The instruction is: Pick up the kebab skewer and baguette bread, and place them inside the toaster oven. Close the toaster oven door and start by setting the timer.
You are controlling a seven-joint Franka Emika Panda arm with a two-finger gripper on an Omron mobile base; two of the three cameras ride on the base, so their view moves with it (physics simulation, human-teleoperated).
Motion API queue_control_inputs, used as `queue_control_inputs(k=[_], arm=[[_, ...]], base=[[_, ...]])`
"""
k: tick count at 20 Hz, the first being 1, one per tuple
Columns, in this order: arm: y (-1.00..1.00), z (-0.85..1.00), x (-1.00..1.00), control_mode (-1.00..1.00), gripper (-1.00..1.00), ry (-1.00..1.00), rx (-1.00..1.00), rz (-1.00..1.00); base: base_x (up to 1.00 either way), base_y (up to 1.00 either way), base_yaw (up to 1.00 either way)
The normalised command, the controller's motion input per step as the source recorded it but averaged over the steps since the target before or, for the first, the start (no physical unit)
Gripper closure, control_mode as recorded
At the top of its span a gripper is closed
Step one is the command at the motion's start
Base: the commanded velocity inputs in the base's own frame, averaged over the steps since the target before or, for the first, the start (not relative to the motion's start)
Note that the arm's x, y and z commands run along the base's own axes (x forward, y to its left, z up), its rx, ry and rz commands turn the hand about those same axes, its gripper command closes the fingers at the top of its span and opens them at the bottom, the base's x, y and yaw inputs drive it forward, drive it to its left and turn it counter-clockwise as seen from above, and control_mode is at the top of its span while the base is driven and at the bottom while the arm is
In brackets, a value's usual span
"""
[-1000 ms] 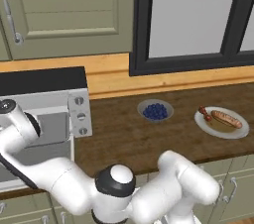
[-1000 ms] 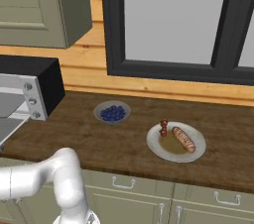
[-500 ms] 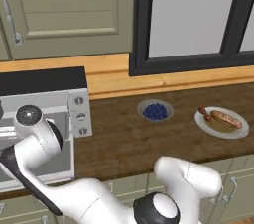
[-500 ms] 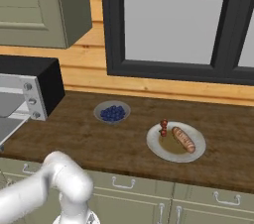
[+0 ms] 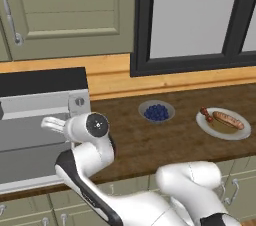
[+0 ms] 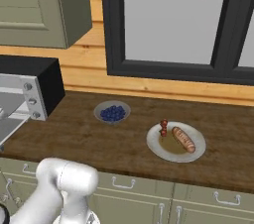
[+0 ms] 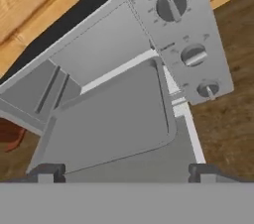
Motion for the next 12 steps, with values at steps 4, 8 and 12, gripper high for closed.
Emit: queue_control_inputs(k=[4, 8, 12], arm=[[-1.0, 0.09, -0.21, -1.0, -1.0, 0.0, 0.29, -0.21], [-1.0, 0.0, -0.19, -1.0, -1.0, 0.0, 0.23, -0.21], [-1.0, -0.01, -0.09, -1.0, -1.0, 0.0, 0.15, -0.16]], base=[[0.0, 0.0, 0.0], [0.0, 0.0, 0.0], [0.0, 0.0, 0.0]])
